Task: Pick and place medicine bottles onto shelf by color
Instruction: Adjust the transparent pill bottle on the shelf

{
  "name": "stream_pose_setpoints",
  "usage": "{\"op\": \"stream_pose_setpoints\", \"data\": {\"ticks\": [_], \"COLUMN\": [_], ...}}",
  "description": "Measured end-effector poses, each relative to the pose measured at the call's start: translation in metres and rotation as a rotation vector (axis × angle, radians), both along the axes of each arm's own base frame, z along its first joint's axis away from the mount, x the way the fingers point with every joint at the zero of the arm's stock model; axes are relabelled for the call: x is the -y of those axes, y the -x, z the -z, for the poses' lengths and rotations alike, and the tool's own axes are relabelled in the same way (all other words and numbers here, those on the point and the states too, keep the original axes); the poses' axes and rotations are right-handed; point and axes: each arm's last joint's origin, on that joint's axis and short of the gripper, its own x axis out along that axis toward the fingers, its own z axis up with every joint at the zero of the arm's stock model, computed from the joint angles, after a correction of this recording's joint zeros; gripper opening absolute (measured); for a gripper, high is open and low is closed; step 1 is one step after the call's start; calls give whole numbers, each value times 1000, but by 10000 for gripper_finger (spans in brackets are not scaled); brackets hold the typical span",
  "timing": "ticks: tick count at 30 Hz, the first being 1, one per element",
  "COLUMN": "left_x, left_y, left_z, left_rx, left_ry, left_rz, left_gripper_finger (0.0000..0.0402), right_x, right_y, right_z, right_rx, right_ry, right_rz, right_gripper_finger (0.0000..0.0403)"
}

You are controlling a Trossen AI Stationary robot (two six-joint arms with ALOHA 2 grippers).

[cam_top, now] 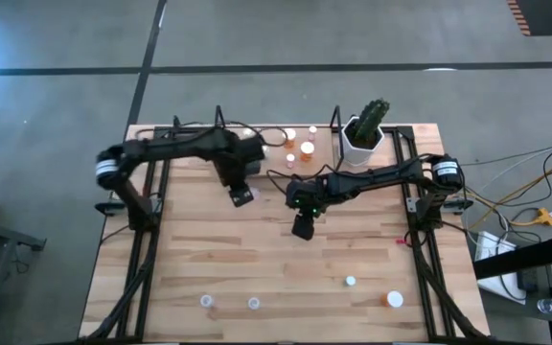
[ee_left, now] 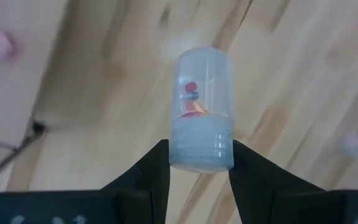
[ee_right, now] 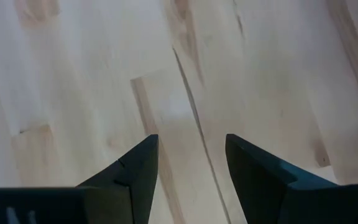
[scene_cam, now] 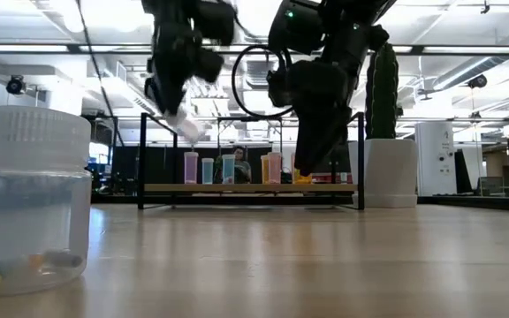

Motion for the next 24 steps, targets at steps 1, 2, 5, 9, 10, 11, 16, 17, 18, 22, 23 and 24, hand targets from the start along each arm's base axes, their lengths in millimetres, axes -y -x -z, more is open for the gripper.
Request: {"op": "stream_pose_setpoints", "data": {"ticks": [1,2,5,9,10,11,16,17,18,22,23,24], "left_x": [-1,-1,0,1,2,2,5,5,5,5,5,5], "left_y": [-2,-3,-1,5,7,9,16,17,18,19,18,18], "left_z": [8,15,40,72,79,86,113,117,119,126,126,125], "left_rx": [-49,-96,-246,-408,-443,-474,-582,-599,-616,-623,-615,-602], "left_ry": [13,26,69,118,129,137,169,174,181,183,180,176], "left_rz": [7,15,30,30,30,29,24,22,21,29,28,28], "left_gripper_finger": [112,112,112,112,112,112,125,135,144,171,174,175], "right_x": [0,0,0,0,1,1,2,2,2,2,2,2], "right_y": [0,0,0,0,0,0,-1,-1,-1,-1,-1,-1], "right_z": [0,0,0,0,0,0,0,-1,-1,-1,-1,-1], "right_rx": [1,2,2,4,4,4,9,12,12,12,12,12], "right_ry": [3,5,7,23,35,45,69,70,70,71,71,71], "right_rz": [-7,-10,-14,-30,-29,-27,-27,-27,-27,-29,-30,-31], "right_gripper_finger": [176,176,176,176,176,176,176,176,176,176,176,176]}}
